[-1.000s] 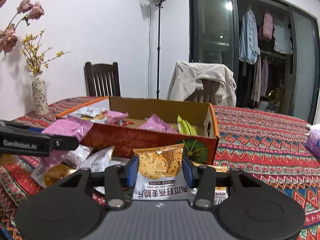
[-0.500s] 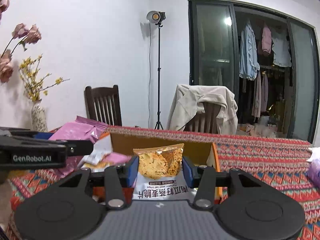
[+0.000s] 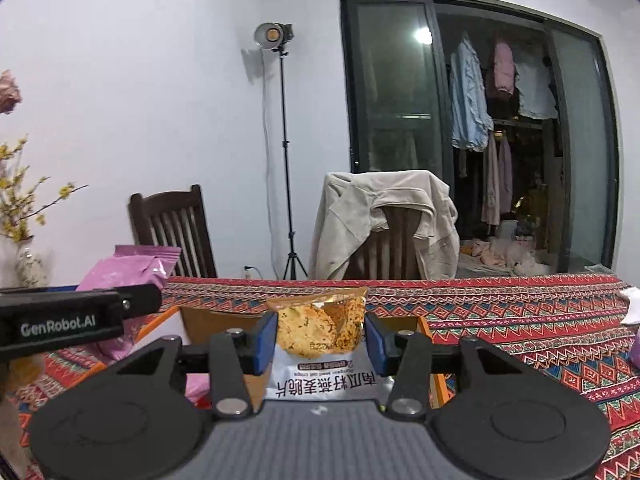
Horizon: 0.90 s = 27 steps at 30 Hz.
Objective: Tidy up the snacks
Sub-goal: 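Carry both held packets into the box and open both grippers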
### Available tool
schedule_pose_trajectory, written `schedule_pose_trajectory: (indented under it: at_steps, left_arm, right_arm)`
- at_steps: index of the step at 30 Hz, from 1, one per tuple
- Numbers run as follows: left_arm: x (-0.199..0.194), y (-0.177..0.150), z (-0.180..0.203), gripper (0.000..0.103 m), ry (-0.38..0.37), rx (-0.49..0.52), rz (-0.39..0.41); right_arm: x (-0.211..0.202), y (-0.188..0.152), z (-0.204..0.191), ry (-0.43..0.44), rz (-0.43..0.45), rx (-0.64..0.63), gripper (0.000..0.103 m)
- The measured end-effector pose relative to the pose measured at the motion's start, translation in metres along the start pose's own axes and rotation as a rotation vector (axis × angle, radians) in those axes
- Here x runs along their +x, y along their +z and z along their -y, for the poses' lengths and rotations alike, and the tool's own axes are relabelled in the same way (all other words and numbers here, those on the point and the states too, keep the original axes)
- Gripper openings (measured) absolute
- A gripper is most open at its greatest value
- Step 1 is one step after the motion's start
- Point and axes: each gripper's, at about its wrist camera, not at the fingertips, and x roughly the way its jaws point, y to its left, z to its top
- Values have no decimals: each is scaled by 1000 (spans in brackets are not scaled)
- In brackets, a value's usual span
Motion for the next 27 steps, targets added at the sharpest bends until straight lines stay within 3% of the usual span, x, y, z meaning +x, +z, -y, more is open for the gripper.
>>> schedule_pose_trajectory:
  at_steps: [16, 17, 19, 21, 23, 27]
  left_arm:
    - [12, -22, -16, 64, -1, 20, -14]
    - [12, -22, -16, 72, -3, 20, -11]
    - [9, -22, -17, 88, 3, 20, 13]
    - [5, -22, -17, 102, 14, 20, 40]
    - [2, -22, -17, 103, 12, 14, 62]
    - [2, -22, -15, 103, 16, 16, 63]
  right_arm:
    - [24, -24, 4, 17, -45, -36, 48]
    - [25, -26, 4, 16, -49, -37, 52]
    - [25, -27, 5, 22, -54, -34, 78]
    - [24, -28, 6, 31, -49, -31, 95]
    - [23, -29, 5, 27, -41, -32, 102]
    - [22, -31, 5, 5, -37, -32, 103]
